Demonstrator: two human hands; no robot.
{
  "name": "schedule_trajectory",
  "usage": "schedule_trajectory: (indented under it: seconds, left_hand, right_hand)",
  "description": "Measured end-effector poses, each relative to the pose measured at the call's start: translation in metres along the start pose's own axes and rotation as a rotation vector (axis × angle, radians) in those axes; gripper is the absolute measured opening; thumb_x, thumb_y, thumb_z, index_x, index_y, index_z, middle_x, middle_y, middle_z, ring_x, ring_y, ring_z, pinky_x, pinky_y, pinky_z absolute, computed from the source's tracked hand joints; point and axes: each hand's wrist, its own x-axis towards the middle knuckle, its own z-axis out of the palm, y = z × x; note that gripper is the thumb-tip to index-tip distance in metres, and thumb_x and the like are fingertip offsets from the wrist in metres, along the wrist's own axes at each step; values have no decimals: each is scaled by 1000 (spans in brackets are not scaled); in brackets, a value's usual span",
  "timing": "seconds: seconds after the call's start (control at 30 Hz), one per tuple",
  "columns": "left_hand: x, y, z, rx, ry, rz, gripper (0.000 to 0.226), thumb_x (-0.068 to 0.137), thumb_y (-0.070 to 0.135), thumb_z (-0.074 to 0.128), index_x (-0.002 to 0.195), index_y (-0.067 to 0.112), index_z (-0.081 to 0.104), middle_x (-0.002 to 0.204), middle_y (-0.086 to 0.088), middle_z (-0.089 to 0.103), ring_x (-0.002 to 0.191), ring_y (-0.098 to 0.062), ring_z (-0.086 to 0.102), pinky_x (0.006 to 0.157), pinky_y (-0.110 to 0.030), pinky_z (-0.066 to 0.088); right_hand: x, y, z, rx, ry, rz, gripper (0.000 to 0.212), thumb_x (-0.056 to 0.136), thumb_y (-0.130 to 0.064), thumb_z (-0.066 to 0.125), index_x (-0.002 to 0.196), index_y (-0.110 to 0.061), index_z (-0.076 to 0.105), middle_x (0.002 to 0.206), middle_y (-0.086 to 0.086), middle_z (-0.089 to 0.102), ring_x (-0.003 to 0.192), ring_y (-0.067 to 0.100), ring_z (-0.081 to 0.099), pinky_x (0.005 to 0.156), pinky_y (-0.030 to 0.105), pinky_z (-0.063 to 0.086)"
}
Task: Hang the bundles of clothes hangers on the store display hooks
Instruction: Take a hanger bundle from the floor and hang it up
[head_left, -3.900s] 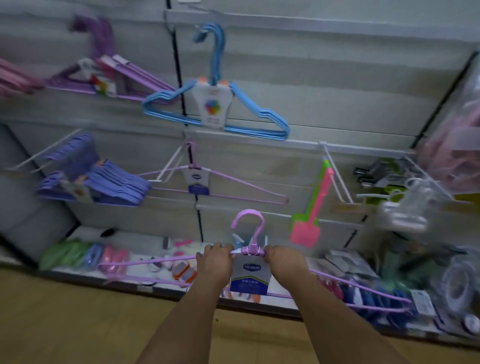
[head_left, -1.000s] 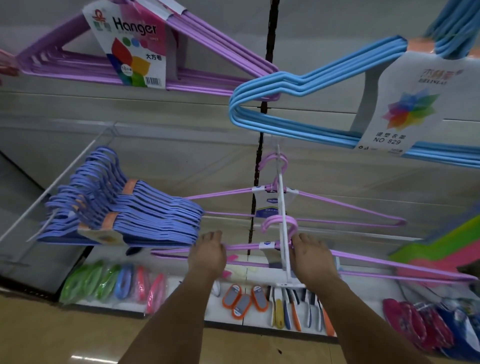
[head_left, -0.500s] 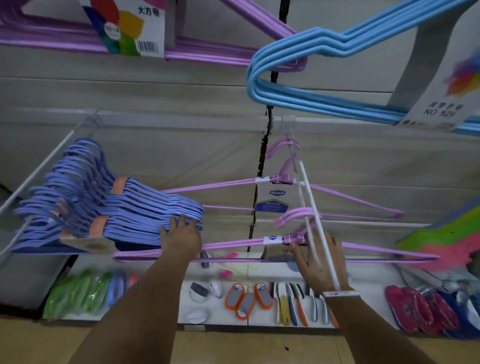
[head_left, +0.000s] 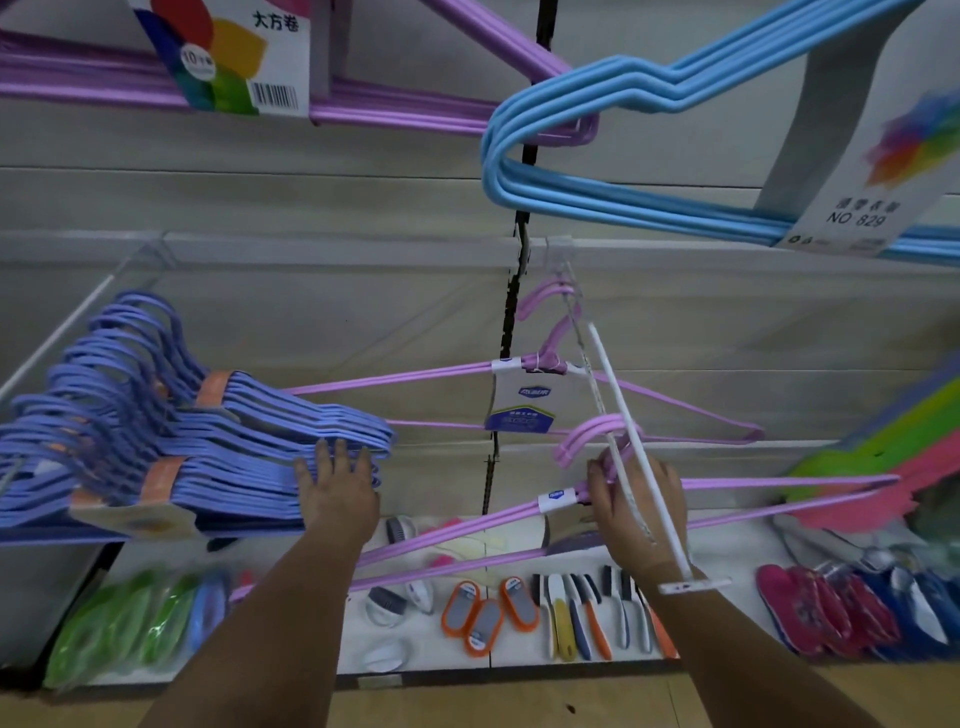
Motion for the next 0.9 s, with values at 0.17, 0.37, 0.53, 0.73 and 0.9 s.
schedule_trajectory:
  seconds: [0.17, 0.37, 0.53, 0.73, 0.9]
  left_hand:
    - [20, -6, -18, -9, 232, 51, 60, 92, 52, 49, 138, 17, 35, 139, -9, 40, 132, -28, 34, 106, -42, 30]
    - [53, -3, -32, 13, 319, 162, 66, 88, 49, 56, 139, 14, 33, 144, -10, 35, 135, -28, 30, 112, -49, 22]
    - [64, -1, -34, 96, 68, 162, 75, 91, 58, 43, 149, 19, 17, 154, -6, 21, 144, -27, 16, 114, -62, 8]
    - [48, -19, -10, 168, -88, 78, 67, 93, 60, 32, 148, 22, 26, 153, -8, 22, 144, -29, 12, 114, -61, 4]
    - [33, -29, 7, 217, -46, 89, 58, 96, 52, 31, 146, 22, 27, 151, -7, 23, 144, -29, 10, 114, -58, 7]
  right_hand:
    - [8, 5, 2, -78, 25, -28, 27, 62, -11, 84, 53, -16, 59, 44, -2, 53, 40, 19, 54, 54, 37, 55]
    - [16, 26, 15, -86, -22, 74, 23, 59, 1, 85, 64, -9, 65, 56, 8, 62, 53, 29, 62, 62, 42, 56]
    - [22, 25, 2, -133, -58, 2, 21, 61, -14, 80, 52, -18, 61, 49, -1, 58, 47, 21, 57, 65, 38, 55]
    - [30, 28, -5, -219, -87, 13, 20, 68, -19, 75, 55, -18, 60, 51, -2, 56, 51, 20, 53, 68, 32, 47]
    - [37, 24, -14, -305, -37, 8, 25, 67, -19, 79, 52, -15, 59, 48, 2, 53, 49, 24, 53, 65, 32, 44]
